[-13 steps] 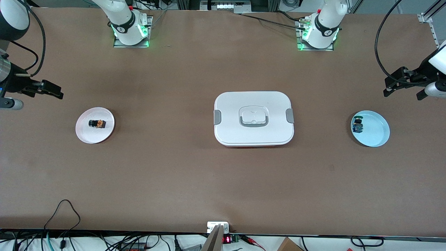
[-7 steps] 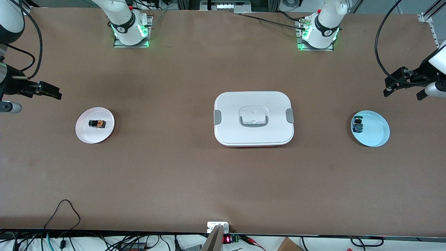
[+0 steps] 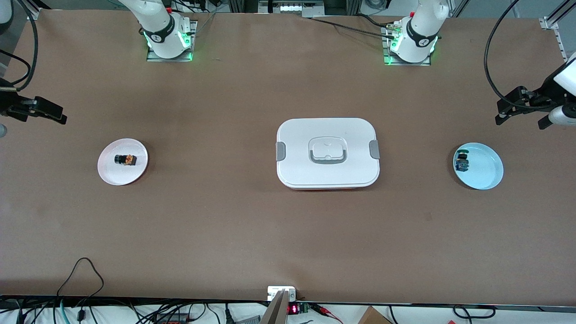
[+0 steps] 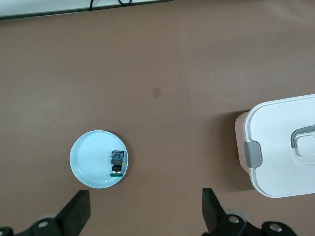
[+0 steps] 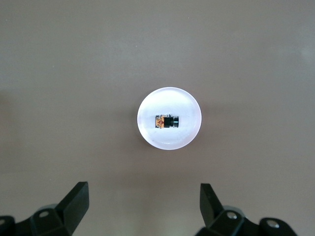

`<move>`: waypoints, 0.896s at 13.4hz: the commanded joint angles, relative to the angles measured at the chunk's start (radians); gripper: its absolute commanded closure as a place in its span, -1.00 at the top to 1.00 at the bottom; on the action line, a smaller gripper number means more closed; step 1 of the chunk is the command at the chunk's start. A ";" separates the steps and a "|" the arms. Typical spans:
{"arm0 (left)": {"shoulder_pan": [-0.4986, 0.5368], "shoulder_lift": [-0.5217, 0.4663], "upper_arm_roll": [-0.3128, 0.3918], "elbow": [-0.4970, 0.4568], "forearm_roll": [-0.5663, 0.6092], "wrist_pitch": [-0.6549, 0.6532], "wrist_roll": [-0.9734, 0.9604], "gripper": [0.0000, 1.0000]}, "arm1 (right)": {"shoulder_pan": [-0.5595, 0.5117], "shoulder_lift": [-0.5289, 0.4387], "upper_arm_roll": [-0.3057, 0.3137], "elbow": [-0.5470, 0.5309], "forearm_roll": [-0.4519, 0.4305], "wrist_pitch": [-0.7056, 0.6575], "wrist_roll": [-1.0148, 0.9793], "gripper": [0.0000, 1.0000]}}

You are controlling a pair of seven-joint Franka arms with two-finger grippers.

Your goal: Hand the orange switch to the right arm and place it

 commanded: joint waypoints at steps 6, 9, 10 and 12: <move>0.000 0.013 0.000 0.028 0.010 -0.013 -0.007 1.00 | -0.009 -0.009 0.011 0.038 0.017 -0.055 -0.014 1.00; 0.000 0.013 0.000 0.028 0.010 -0.013 -0.007 1.00 | -0.007 -0.009 0.011 0.038 0.017 -0.055 -0.014 1.00; 0.000 0.013 0.000 0.028 0.010 -0.013 -0.007 1.00 | -0.007 -0.009 0.011 0.036 0.017 -0.057 -0.012 1.00; 0.000 0.013 0.000 0.028 0.010 -0.013 -0.007 1.00 | -0.009 -0.009 0.009 0.036 0.017 -0.089 -0.011 1.00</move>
